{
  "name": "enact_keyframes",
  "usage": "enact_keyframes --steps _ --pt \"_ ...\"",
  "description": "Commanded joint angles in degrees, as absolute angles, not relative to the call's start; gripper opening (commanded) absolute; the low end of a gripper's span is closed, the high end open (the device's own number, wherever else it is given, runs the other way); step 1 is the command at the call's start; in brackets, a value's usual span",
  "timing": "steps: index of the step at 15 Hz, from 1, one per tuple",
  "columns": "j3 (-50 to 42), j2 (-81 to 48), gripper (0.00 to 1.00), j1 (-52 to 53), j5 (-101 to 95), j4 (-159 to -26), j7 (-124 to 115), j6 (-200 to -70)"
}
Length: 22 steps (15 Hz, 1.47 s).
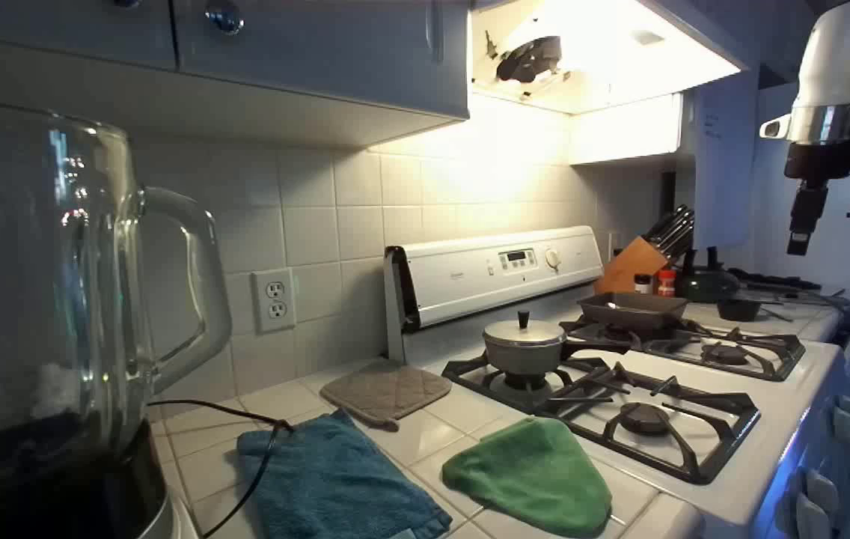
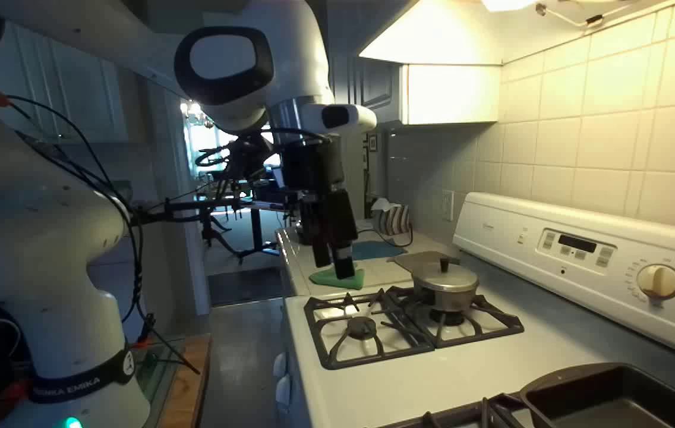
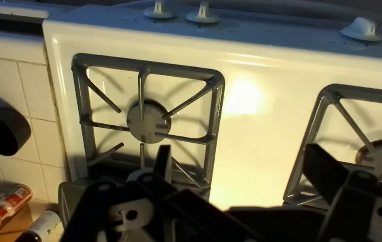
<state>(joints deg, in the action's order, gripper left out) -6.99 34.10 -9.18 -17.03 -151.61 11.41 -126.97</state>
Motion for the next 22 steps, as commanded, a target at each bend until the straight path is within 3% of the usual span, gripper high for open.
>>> enact_keyframes --steps 1,10,22 --pt "-7.2 34.1 1.00 -8.9 -17.1 -151.5 11.3 -126.8" --pt "-6.9 33.7 1.00 -8.4 -17.1 -151.3 11.8 -126.3" --pt "-3.3 23.3 1.00 4.0 -13.7 -144.6 17.5 -131.9"
